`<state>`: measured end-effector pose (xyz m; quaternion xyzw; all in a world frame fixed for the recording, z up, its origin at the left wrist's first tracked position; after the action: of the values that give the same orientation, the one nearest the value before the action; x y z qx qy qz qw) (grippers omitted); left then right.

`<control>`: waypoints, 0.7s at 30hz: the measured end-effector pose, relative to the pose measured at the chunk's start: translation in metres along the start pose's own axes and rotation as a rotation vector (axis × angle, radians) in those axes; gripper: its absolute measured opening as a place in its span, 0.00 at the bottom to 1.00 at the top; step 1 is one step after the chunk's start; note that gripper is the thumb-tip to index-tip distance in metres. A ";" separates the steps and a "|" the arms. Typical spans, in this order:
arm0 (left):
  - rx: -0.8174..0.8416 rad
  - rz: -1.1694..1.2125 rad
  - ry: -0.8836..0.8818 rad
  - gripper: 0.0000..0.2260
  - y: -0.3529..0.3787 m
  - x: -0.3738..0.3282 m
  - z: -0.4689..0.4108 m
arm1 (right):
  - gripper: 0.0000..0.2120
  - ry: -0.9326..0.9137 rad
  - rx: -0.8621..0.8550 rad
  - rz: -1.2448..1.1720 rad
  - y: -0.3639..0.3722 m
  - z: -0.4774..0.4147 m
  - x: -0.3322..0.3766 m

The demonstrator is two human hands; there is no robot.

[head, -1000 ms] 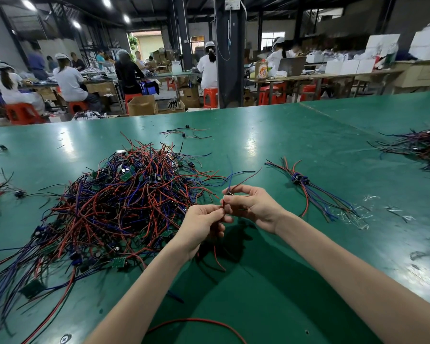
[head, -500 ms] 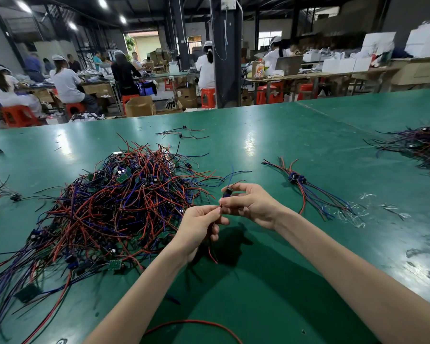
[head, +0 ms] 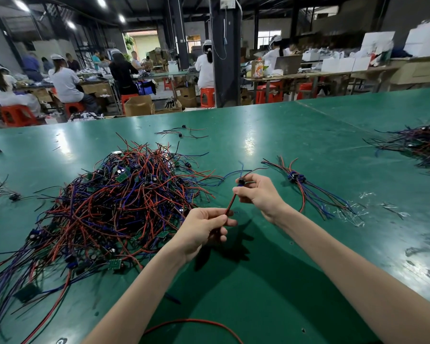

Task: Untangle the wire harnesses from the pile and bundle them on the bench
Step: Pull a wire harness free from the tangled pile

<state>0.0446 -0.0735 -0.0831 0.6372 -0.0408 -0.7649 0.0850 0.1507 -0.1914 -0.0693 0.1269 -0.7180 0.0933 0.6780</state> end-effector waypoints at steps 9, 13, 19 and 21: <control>0.001 -0.091 -0.018 0.05 -0.003 0.000 0.001 | 0.09 -0.035 -0.060 0.067 -0.014 -0.013 -0.009; -0.047 -0.125 0.003 0.02 -0.005 0.000 0.002 | 0.08 -0.033 -0.071 0.069 -0.018 -0.015 -0.011; -0.054 -0.127 0.014 0.01 -0.005 -0.001 0.002 | 0.09 -0.046 -0.075 0.044 -0.019 -0.015 -0.009; -0.016 -0.129 0.002 0.04 -0.004 -0.001 0.002 | 0.09 -0.047 -0.085 0.036 -0.021 -0.015 -0.007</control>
<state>0.0424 -0.0699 -0.0823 0.6386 0.0066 -0.7684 0.0408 0.1721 -0.2062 -0.0765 0.0874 -0.7393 0.0717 0.6638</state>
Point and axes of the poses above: each hand's wrist, its own z-axis away from the middle knuckle, its own y-axis out of the palm, x = y × z, the point moved 4 cm from there along -z, towards the middle knuckle
